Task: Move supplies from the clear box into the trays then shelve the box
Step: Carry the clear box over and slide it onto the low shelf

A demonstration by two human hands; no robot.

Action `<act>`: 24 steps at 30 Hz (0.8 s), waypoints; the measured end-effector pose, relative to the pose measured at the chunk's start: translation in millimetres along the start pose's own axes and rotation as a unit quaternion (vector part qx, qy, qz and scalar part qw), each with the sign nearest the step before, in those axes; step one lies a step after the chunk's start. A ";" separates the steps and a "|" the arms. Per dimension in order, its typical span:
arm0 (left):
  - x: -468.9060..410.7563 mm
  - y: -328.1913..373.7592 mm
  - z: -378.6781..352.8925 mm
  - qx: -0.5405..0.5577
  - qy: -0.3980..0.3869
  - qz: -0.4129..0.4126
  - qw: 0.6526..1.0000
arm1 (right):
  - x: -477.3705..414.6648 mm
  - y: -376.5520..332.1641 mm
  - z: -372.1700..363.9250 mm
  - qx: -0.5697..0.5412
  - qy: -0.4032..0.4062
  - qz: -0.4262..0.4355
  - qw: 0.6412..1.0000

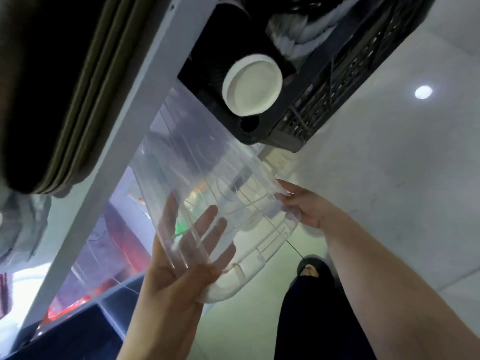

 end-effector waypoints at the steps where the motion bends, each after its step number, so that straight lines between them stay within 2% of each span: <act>1: 4.9 2.0 1.2 -0.001 0.005 0.001 1.000 | 4.1 -2.1 0.4 0.015 0.010 0.000 1.000; 5: 12.1 9.0 8.7 0.004 0.017 0.014 1.000 | 17.2 -9.7 6.2 0.090 0.049 0.015 0.995; 9: 21.5 -0.4 15.1 0.042 0.029 0.059 0.997 | 25.3 -17.8 15.8 0.089 0.064 0.019 0.994; 13: 39.4 -21.9 46.4 0.112 0.059 0.095 0.987 | 42.7 -14.1 22.9 0.087 0.043 0.023 0.995; 18: 50.9 -32.3 65.1 0.154 0.012 0.117 0.981 | 74.0 -7.6 25.3 0.045 0.030 0.065 0.996; 21: 55.9 -31.4 71.9 0.172 -0.037 0.130 0.976 | 96.9 -7.1 29.2 0.062 0.052 0.067 0.994; 22: 59.2 -27.6 73.9 0.223 -0.065 0.133 0.964 | 106.7 -7.6 28.6 0.073 0.061 0.070 0.993; 24: 62.3 -21.1 73.5 0.360 -0.132 0.161 0.909 | 121.2 -8.0 26.1 0.072 0.086 0.070 0.991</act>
Point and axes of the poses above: each hand's wrist, its own x-axis away from the middle knuckle, its own z-axis out of the back of the hand, y = z × x, the point moved 6 cm from there along -x, towards the middle knuckle, and after that the axes turned 11 degrees about y, right-handed, at the moved point
